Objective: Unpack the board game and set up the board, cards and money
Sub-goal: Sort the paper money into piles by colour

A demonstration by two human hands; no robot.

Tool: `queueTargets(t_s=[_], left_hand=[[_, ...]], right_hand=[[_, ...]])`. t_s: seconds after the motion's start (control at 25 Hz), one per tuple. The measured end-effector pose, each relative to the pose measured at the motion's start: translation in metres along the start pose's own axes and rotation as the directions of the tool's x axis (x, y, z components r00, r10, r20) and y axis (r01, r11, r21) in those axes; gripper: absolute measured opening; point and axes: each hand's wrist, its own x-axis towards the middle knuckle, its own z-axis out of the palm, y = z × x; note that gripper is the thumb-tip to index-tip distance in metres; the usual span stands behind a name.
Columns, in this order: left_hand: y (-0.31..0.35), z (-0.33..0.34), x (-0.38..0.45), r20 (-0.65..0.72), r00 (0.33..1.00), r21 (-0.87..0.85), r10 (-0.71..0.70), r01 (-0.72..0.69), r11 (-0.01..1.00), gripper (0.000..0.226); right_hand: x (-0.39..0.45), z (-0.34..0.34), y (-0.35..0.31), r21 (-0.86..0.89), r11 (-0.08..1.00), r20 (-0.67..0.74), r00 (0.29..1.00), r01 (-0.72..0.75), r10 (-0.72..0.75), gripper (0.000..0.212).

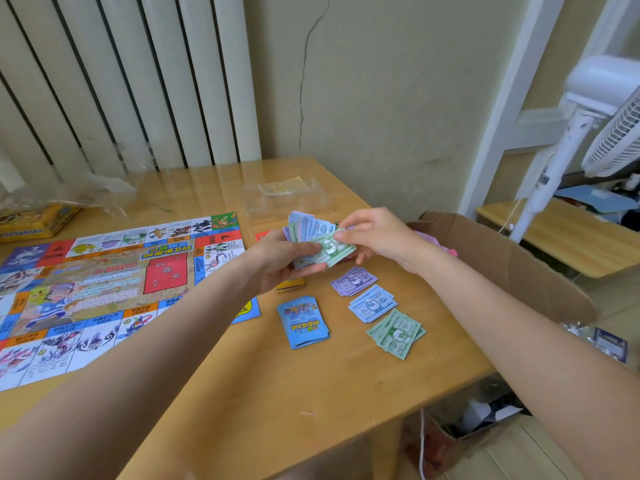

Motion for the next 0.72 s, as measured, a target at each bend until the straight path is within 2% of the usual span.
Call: queueTargets(t_s=[0.2,0.44,0.6,0.72], left_hand=[[0.001,0.003,-0.009,0.006,1.0,0.017,-0.029,0.029,0.999,0.01],[-0.002,0.009,-0.02,-0.005,0.999,0.011,-0.036,0.036,0.999,0.005],[-0.002,0.016,-0.035,0.058,0.996,0.128,-0.071,0.063,0.99,0.006],[-0.002,0.021,-0.045,0.076,0.994,0.191,-0.083,0.067,0.979,0.005]], right_hand=[[-0.005,-0.003,-0.005,-0.089,0.996,0.0,1.0,0.026,-0.026,0.007],[-0.023,-0.01,-0.008,-0.177,0.983,0.12,0.992,0.055,-0.034,0.008],[-0.037,-0.022,-0.012,-0.199,0.98,0.154,0.987,-0.015,0.047,0.013],[-0.053,-0.034,-0.011,-0.305,0.947,0.301,0.933,-0.102,0.198,0.011]])
